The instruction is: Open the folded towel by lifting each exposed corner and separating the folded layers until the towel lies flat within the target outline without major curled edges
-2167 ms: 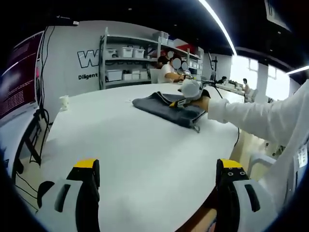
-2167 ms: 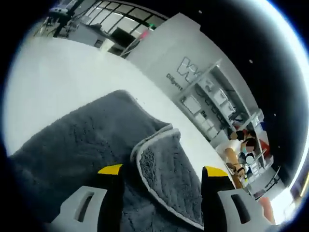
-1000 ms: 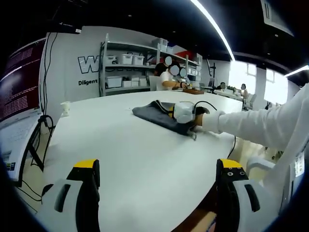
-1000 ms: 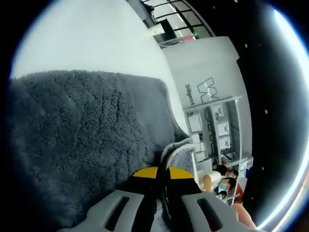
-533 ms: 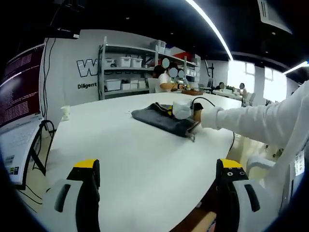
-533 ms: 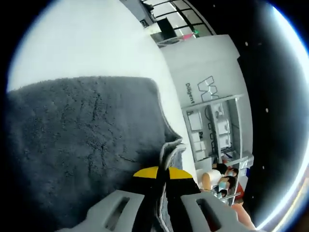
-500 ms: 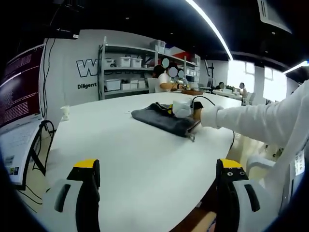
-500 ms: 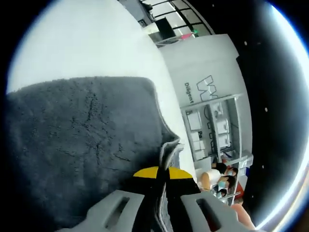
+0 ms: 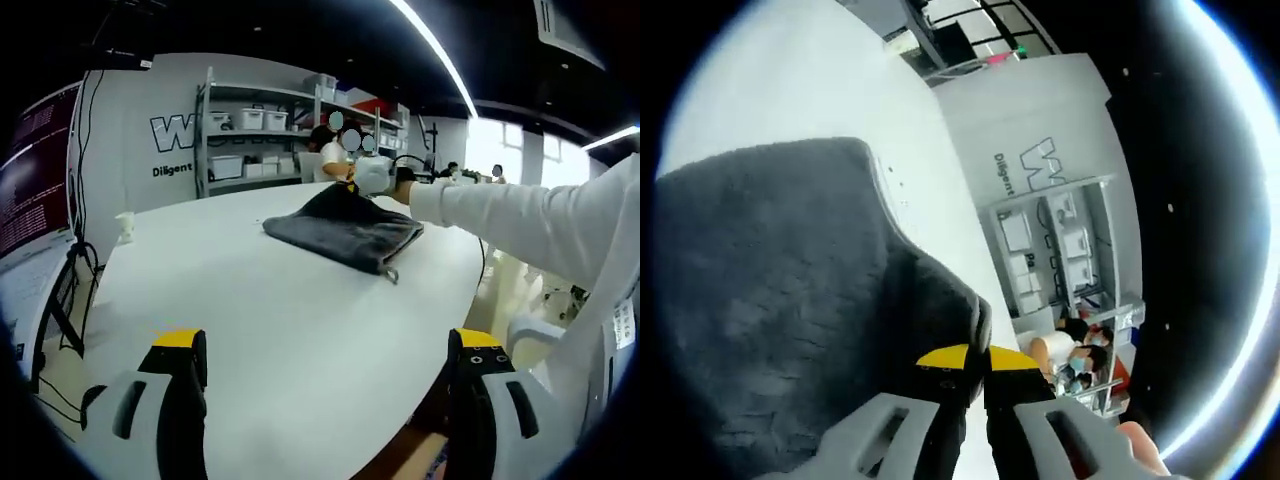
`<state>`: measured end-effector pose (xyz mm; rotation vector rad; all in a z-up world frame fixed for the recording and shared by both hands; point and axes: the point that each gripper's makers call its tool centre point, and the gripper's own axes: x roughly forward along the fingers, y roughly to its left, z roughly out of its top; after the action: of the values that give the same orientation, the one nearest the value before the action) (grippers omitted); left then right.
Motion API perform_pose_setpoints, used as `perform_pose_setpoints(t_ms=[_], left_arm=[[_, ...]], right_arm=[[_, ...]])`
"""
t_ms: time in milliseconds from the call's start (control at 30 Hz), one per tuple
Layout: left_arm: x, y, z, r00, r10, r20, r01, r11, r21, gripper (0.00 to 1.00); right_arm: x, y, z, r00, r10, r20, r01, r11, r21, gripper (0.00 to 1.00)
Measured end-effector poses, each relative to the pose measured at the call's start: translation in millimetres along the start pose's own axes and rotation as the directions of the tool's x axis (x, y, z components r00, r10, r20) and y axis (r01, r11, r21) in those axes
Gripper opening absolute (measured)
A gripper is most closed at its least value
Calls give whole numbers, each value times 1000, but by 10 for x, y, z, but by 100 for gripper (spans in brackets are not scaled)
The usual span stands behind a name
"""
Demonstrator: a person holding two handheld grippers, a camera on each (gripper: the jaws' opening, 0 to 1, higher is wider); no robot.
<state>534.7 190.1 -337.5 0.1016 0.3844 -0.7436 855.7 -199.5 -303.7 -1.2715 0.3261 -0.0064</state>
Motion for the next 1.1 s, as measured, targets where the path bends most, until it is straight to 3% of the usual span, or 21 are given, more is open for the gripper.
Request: perform_pose_setpoints(t_ms=[367,567,1100], left_arm=[[69,27,-70,1000,11,-25,-11,1000,0,99],[163,31,-155,998,12,-55,-13,1000,-6,99],[349,117,-208,999,13,-39,-12,1000,8,99]], right_arm=[[339,-127,-221,999,43,-30,-41,997,64,0],[489,-196,-327,998,42,-47,-41,999,27,0],[1124,-200,-679,989,68,-128,-66,998,20,0]])
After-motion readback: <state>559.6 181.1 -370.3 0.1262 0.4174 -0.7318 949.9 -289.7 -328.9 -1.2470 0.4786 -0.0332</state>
